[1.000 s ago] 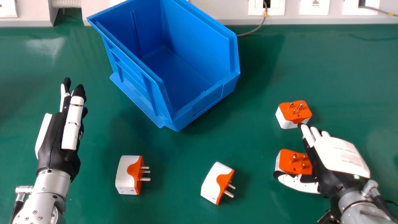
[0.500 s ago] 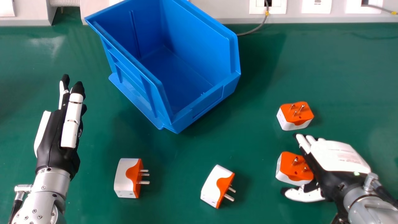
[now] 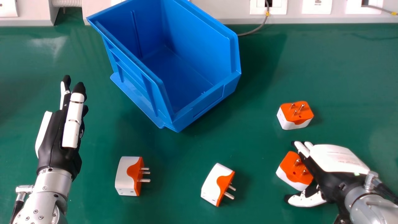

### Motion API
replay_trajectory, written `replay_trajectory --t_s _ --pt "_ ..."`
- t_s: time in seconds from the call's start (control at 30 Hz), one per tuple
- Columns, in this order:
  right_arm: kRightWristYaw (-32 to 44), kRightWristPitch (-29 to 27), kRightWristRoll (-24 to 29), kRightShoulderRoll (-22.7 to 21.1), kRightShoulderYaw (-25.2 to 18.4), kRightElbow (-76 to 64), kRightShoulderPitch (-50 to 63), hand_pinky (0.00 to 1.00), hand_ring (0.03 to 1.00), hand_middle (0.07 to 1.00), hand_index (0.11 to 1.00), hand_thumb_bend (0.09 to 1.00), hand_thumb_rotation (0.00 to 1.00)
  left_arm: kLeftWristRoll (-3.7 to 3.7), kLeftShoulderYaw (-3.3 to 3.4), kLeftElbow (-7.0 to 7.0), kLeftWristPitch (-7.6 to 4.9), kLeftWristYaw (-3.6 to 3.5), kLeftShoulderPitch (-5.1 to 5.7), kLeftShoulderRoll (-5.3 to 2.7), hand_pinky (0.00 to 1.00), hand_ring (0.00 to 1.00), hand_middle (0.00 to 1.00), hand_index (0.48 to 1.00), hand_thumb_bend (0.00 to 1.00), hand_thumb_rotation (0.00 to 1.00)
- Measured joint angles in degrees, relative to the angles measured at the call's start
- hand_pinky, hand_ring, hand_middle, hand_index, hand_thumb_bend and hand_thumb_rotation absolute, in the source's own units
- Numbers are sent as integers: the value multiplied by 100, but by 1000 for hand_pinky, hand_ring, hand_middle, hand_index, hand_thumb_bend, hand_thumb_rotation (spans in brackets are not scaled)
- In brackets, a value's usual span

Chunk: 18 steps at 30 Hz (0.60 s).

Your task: Pick all objects and put in blue box

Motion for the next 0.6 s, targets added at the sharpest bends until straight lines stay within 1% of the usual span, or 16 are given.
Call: replay_trajectory --t_s 0.03,0.1,0.13,0.2,0.23,0.27,0.3,0.33,0.37,0.4,0.43,0.47,0.5,0.53,0.57,0.6 --pt "27 0 11 -1 4 31 -40 977 990 998 969 334 256 0 -1 -40 33 22 8 -1 1000 1000 1000 1000 517 1000" --pt "96 21 9 -18 19 72 -114 968 984 989 956 329 204 1 -7 -85 70 37 19 -2 1000 1000 1000 1000 521 1000" --pt "138 51 8 -22 27 93 -151 968 984 989 956 329 204 0 -7 -109 103 44 33 -2 1000 1000 1000 1000 521 1000" --pt "205 122 2 -23 49 129 -237 945 966 962 922 341 131 0 -7 -144 160 51 59 -2 1000 1000 1000 1000 523 1000" --pt "224 157 -2 -23 66 158 -298 915 943 936 898 362 104 -1 -6 -149 173 51 62 -2 1000 1000 1000 1000 524 1000" --pt "231 215 -8 -21 91 185 -352 915 943 936 898 362 104 -1 -8 -160 175 49 65 -4 1000 1000 1000 1000 524 1000" --pt "219 277 -13 -7 113 207 -397 866 901 899 872 392 83 -1 -7 -178 176 49 69 -6 1000 1000 1000 1000 525 1000" --pt "166 332 -16 19 124 230 -425 866 901 899 872 392 83 -1 -7 -197 176 50 77 -6 1000 1000 1000 1000 525 1000" --pt "52 353 -21 54 126 274 -443 764 803 822 832 418 67 -1 -6 -214 176 50 90 -6 1000 1000 1000 1000 525 1000" --pt "-95 355 -29 88 131 328 -462 764 803 822 832 418 67 -1 -7 -227 178 53 105 -6 1000 1000 1000 1000 525 1000" --pt "-255 349 -34 105 136 393 -483 543 662 703 707 453 42 0 -11 -244 180 51 119 -9 1000 1000 1000 1000 528 1000" --pt "-413 344 -41 117 144 462 -514 462 613 662 662 466 34 0 -14 -265 184 52 135 -13 1000 1000 1000 1000 529 1000" --pt "-557 335 -44 128 150 546 -549 462 613 662 662 466 34 0 -14 -286 184 53 155 -16 1000 1000 1000 1000 529 1000" --pt "-668 334 -44 143 157 607 -576 397 574 628 626 476 27 0 -13 -300 185 55 171 -16 1000 1000 1000 1000 530 1000" --pt "-732 330 -37 152 163 638 -586 397 574 628 626 476 27 0 -10 -305 185 61 185 -16 1000 1000 1000 1000 530 1000" --pt "-799 317 -27 165 175 663 -590 342 530 589 604 483 21 0 -10 -312 189 70 200 -16 1000 1000 1000 1000 531 1000"
